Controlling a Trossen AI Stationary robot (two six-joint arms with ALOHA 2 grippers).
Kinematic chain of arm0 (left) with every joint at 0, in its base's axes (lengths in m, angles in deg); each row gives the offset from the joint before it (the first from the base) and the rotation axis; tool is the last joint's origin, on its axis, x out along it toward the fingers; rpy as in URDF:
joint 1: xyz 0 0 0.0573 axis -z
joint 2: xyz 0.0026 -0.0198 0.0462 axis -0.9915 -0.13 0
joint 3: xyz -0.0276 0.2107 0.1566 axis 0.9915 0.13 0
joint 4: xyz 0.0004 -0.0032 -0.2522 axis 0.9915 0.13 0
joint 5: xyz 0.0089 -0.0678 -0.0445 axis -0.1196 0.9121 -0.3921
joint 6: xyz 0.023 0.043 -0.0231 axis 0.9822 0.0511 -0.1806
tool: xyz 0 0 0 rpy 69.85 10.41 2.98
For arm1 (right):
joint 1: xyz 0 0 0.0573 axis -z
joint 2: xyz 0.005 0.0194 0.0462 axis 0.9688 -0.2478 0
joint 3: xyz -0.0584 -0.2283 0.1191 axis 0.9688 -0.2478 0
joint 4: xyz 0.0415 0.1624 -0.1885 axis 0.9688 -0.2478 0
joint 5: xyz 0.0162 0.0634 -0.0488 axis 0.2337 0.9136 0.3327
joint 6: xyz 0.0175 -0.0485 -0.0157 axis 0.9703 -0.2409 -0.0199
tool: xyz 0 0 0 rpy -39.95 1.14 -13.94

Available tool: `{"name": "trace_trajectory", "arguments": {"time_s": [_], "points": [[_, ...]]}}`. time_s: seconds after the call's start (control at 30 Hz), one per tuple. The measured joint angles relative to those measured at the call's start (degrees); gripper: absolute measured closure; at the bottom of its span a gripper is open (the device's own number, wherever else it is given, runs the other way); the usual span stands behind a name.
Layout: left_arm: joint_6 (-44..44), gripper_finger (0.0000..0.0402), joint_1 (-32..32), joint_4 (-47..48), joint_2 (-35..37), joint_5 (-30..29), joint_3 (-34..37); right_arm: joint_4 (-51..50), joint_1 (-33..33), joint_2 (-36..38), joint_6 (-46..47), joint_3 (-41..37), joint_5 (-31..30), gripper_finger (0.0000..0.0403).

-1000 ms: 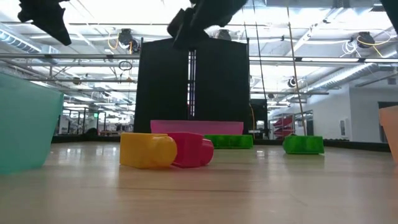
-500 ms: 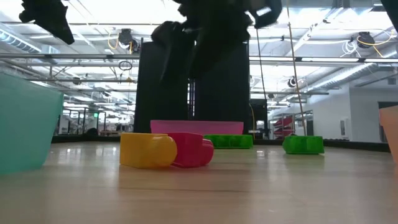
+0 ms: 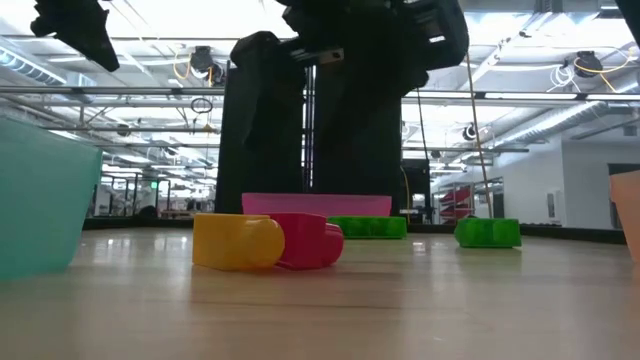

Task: Sort blocks
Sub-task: Put the red game piece into the red bin

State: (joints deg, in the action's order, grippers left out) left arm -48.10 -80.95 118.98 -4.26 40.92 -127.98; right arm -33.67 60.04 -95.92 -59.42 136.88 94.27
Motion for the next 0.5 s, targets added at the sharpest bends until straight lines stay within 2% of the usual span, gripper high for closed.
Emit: {"name": "trace_trajectory", "arguments": {"time_s": [0.3, 0.5], "points": [[0.0, 0.0343, 0.0, 0.0, 0.0, 0.0, 0.0, 0.5, -0.2, -3.3, 1.1, 0.0, 0.4, 0.0052], [0.0, 0.0343, 0.0, 0.1, 0.0, 0.0, 0.0, 0.2, -0.2, -5.6, 1.3, 0.0, -1.5, 0.0052]]}}
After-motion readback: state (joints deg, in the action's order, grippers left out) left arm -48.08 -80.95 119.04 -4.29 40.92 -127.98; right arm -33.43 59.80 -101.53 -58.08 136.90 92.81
